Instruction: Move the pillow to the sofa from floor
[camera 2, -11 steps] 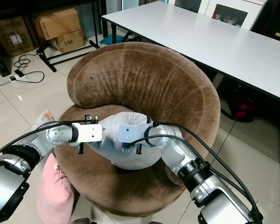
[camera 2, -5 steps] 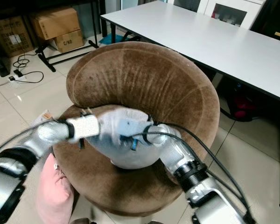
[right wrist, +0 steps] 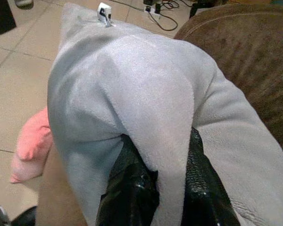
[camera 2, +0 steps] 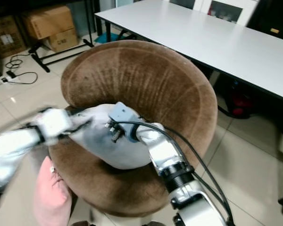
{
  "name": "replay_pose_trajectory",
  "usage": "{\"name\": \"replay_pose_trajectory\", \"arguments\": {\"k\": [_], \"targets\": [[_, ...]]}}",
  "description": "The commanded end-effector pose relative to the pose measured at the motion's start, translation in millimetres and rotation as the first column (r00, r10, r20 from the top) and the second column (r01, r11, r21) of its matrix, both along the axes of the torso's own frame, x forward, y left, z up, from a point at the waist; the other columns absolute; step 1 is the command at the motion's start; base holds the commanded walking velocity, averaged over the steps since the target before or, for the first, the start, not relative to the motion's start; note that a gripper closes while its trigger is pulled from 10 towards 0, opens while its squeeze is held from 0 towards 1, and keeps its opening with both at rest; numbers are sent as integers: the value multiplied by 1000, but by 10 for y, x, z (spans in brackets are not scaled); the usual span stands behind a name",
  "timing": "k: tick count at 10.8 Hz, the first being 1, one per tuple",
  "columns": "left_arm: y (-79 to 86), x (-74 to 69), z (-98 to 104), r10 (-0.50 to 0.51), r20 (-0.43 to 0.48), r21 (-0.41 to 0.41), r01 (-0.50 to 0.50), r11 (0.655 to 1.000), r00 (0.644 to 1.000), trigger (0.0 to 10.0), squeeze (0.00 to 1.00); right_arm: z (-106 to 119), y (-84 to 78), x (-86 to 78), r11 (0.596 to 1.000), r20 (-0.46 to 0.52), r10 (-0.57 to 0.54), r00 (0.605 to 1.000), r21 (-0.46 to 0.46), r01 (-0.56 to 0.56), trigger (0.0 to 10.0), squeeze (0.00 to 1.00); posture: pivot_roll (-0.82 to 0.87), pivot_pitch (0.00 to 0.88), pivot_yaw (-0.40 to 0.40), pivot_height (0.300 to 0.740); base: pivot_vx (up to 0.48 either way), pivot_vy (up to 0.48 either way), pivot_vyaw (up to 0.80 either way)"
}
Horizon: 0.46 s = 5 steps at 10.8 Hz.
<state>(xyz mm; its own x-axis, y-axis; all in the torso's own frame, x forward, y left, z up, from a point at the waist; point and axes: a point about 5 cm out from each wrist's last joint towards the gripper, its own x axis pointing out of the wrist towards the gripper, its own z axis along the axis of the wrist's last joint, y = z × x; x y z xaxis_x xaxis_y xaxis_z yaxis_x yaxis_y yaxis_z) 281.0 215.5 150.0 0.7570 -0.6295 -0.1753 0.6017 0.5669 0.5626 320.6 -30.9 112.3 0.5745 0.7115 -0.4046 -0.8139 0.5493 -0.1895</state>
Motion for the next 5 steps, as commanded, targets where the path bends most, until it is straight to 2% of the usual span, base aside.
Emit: {"name": "replay_pose_trajectory", "arguments": {"k": [1,4,5], "targets": [[87,-114,136,48,12,-27,-48,999,999,10000,1000,55,20,36,999,-24,6,1000,43,-5,0,0,11,0,-79,740,0,0,0],[124,-424,139,98,-73,-35,-101,994,992,10000,1000,159,163,88,985,-117,5,993,172,15,0,0,22,0,-75,740,0,0,0],[109,-578,60,123,-149,-37,-130,991,981,10000,1000,367,285,223,950,-168,-48,985,296,97,0,0,-3,0,-64,740,0,0,0]]}}
